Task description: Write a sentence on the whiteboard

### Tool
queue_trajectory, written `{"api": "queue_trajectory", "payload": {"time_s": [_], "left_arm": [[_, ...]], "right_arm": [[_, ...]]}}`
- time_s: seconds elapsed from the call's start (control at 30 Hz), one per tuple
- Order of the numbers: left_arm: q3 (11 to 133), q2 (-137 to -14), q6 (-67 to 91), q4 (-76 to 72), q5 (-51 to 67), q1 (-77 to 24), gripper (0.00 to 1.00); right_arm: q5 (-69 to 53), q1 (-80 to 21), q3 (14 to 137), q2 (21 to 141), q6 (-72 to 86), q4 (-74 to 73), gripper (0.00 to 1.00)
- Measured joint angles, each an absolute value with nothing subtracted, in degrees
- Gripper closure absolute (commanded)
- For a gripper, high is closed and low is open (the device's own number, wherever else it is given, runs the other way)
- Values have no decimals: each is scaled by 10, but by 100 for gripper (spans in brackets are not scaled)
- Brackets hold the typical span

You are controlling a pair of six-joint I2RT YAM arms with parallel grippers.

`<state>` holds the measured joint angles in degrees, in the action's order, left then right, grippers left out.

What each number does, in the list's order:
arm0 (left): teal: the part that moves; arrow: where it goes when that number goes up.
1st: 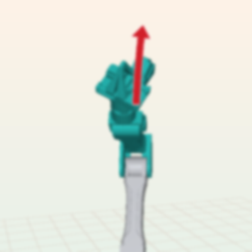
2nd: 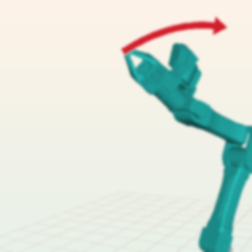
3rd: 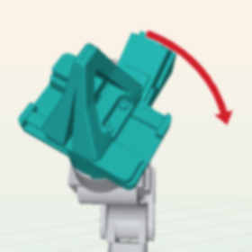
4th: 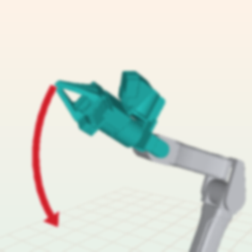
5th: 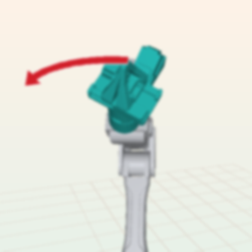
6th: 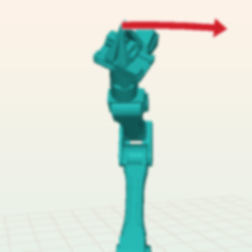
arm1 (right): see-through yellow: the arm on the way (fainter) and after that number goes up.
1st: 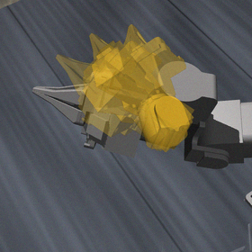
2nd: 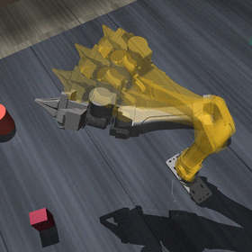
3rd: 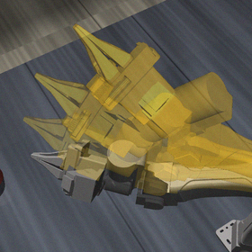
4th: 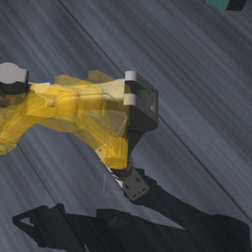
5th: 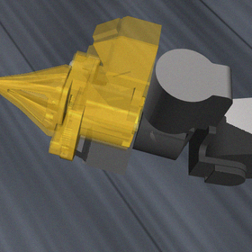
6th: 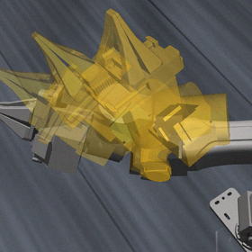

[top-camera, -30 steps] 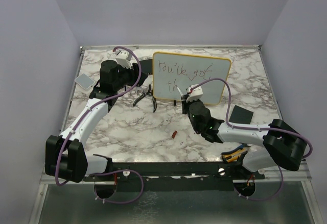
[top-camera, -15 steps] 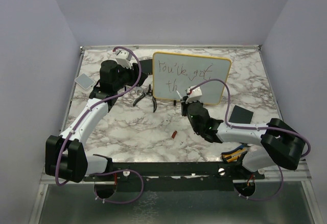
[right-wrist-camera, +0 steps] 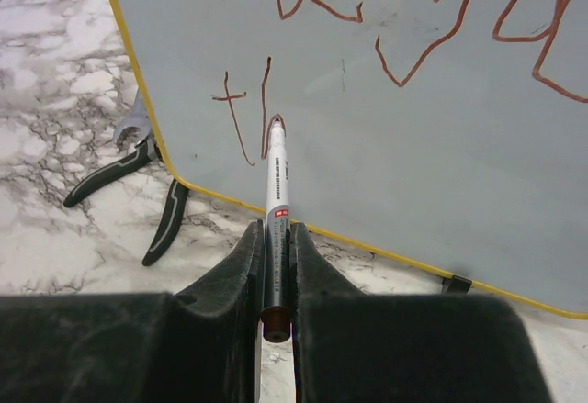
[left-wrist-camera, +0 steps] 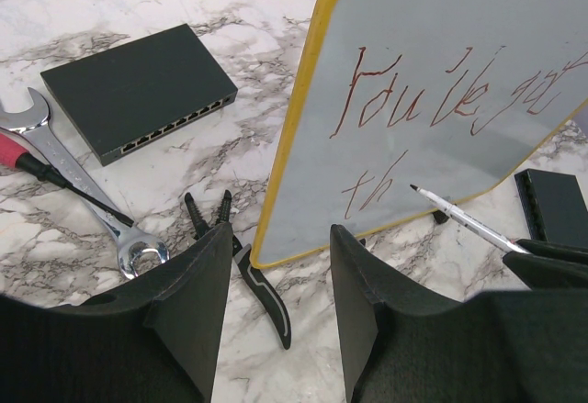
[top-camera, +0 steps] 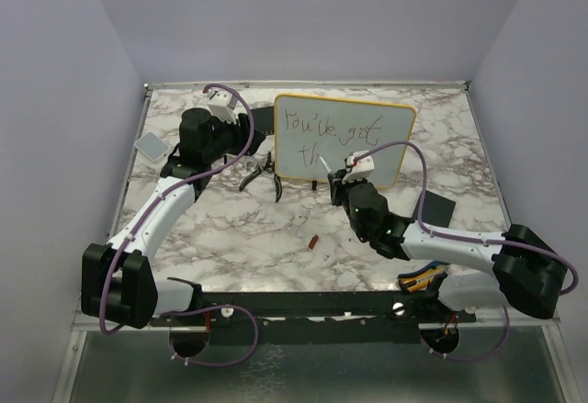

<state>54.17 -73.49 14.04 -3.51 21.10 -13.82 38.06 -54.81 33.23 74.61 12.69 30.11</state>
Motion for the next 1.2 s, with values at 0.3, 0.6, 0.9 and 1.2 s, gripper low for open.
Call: {"api": "queue_trajectory", "payload": {"time_s": [0.3, 0.6, 0.9, 1.2], "left_arm": [[541, -732, 140, -35, 211, -138, 52], [539, -731, 140, -35, 211, -138, 52], [539, -731, 140, -35, 210, -138, 52], [539, -731, 140, -35, 209, -138, 52]], "right_arm": [[401, -548, 332, 738, 109, 306, 99], [418, -548, 332, 771, 89, 326, 99], [418, -548, 332, 783, 105, 315, 100], [415, -548, 332, 796, 148, 284, 99]]}}
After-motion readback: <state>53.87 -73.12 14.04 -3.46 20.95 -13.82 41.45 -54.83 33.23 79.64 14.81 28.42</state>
